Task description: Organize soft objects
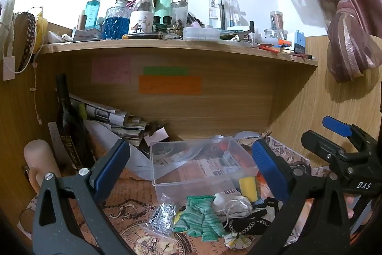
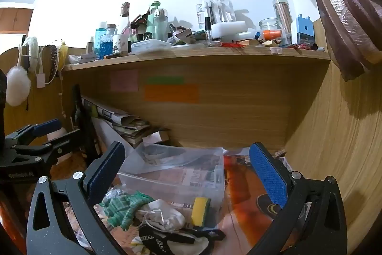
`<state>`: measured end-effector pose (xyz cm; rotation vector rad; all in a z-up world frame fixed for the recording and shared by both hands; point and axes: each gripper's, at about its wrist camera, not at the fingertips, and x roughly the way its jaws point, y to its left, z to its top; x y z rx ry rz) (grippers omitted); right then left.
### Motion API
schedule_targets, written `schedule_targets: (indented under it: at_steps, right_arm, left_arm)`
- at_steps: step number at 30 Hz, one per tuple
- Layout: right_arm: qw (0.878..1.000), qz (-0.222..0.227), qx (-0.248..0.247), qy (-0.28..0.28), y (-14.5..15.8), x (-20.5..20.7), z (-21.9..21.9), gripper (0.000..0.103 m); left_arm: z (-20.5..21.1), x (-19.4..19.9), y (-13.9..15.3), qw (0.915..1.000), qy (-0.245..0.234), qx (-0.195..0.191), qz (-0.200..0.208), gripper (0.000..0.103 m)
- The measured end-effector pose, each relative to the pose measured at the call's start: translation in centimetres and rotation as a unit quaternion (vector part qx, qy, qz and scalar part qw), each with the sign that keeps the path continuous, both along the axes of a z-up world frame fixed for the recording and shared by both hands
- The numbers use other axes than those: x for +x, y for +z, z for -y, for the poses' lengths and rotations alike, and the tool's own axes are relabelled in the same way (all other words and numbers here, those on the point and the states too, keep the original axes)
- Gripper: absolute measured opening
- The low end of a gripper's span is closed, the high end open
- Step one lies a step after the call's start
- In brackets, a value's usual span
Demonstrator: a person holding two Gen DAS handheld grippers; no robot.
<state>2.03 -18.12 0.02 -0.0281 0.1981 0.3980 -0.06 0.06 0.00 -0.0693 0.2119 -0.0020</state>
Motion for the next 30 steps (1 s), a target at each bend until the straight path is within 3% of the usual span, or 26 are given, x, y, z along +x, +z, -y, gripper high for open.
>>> schedule_targets:
  at_steps: [30]
  right_arm:
    - [1.0, -0.003, 0.005, -0.001, -0.04, -0.19, -0.07, 0.103]
  left_arm:
    - [0.32, -0.31, 0.09, 1.0, -0.005, 0.008, 0.0, 0.103]
